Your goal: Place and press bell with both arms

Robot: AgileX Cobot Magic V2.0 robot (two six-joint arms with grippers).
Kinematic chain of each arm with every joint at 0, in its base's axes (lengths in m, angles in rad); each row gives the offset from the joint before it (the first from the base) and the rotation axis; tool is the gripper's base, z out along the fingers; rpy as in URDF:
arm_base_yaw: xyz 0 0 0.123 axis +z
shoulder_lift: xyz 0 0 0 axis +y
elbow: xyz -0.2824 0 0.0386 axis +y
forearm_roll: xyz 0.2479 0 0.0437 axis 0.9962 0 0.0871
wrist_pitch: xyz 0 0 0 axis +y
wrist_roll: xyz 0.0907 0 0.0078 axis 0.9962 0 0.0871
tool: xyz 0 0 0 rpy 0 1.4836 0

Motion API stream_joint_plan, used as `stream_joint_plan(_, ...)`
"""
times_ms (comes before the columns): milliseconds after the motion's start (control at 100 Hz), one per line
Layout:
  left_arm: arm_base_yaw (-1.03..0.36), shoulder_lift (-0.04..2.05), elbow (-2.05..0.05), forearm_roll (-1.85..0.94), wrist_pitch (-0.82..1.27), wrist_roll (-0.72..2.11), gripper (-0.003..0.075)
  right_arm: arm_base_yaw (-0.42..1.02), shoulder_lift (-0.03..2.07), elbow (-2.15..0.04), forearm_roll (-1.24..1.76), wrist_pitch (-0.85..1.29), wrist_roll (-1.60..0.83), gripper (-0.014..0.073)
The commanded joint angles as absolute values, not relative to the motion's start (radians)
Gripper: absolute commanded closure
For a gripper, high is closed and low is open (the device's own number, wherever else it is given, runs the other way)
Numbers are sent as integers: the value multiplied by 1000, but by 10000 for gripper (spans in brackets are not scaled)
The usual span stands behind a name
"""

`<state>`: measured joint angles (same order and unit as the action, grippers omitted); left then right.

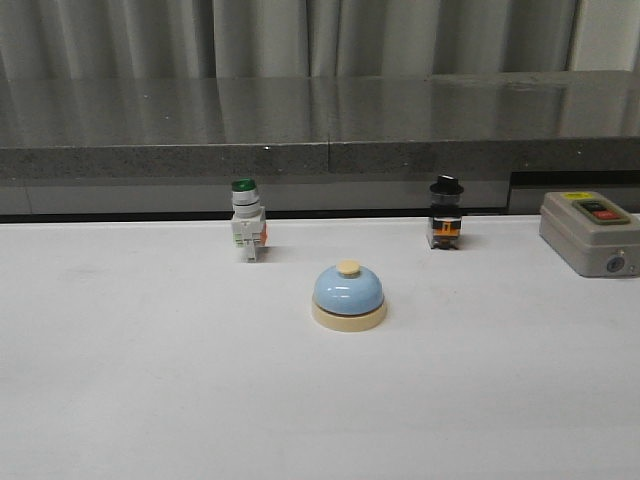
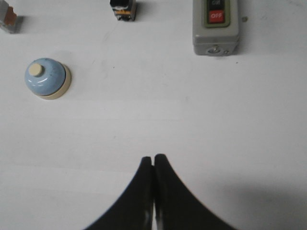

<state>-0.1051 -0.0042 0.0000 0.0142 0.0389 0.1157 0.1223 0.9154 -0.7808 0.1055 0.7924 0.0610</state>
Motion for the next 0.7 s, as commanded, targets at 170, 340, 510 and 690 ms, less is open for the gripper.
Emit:
stream_joint_plan(170, -102, -34, 42, 15, -44, 105, 740, 228, 1125, -916, 120, 705, 47, 664)
stream_joint_plan(340, -102, -34, 42, 15, -44, 105, 740, 318, 1290, -1030, 120, 681, 47, 664)
stream_joint_plan(510, -102, -34, 42, 15, -44, 105, 740, 394, 1447, -1151, 119, 677, 45, 664)
stream_joint_plan(690, -102, -34, 42, 15, -44, 105, 740, 465, 1597, -1265, 119, 677, 39, 664)
